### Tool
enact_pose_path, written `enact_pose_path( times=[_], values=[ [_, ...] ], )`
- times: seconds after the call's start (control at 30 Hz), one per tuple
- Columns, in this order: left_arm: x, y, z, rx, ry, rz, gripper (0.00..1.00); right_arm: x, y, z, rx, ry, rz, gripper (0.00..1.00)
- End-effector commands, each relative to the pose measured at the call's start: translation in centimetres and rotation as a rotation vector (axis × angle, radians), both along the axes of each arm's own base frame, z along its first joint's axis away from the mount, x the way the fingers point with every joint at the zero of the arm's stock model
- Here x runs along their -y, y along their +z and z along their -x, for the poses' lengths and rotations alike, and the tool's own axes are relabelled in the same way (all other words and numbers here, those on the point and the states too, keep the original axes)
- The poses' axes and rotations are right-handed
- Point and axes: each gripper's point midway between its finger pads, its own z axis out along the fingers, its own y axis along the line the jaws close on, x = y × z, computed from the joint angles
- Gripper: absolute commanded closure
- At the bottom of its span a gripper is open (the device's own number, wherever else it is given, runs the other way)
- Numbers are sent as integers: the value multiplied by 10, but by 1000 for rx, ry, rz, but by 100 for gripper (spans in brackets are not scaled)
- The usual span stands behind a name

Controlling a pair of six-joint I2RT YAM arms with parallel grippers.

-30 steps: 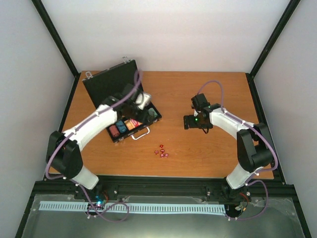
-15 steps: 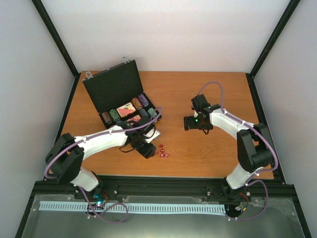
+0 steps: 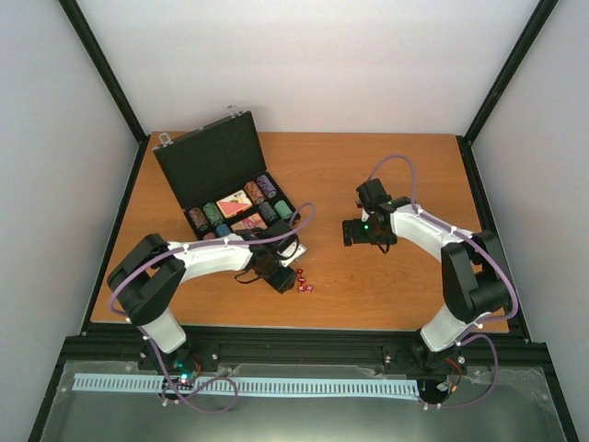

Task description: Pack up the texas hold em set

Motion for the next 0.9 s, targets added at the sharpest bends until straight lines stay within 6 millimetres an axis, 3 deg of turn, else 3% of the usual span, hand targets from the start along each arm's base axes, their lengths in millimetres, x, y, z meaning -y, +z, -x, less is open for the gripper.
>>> enact_pose_path(
  times=[0.0, 0.13, 0.27, 0.43, 0.6, 0.87],
  values=[
    [12, 1, -8, 43, -15, 30, 42, 0, 8, 1, 29, 5, -8, 0],
    [15, 1, -10, 44, -26, 30, 45, 0, 6, 3, 20, 2, -9, 0],
    [18, 0, -8, 27, -27, 38, 62, 0, 6, 3, 21, 0, -9, 0],
    [17, -4, -5, 8, -28, 34, 64, 0, 4, 3, 17, -3, -8, 0],
    [15, -2, -5, 5, -15, 22, 78, 1, 1, 4, 12, -3, -6, 0],
    [11, 18, -15, 49, 16, -1, 83, 0, 2, 2, 15, -5, -8, 0]
  ],
)
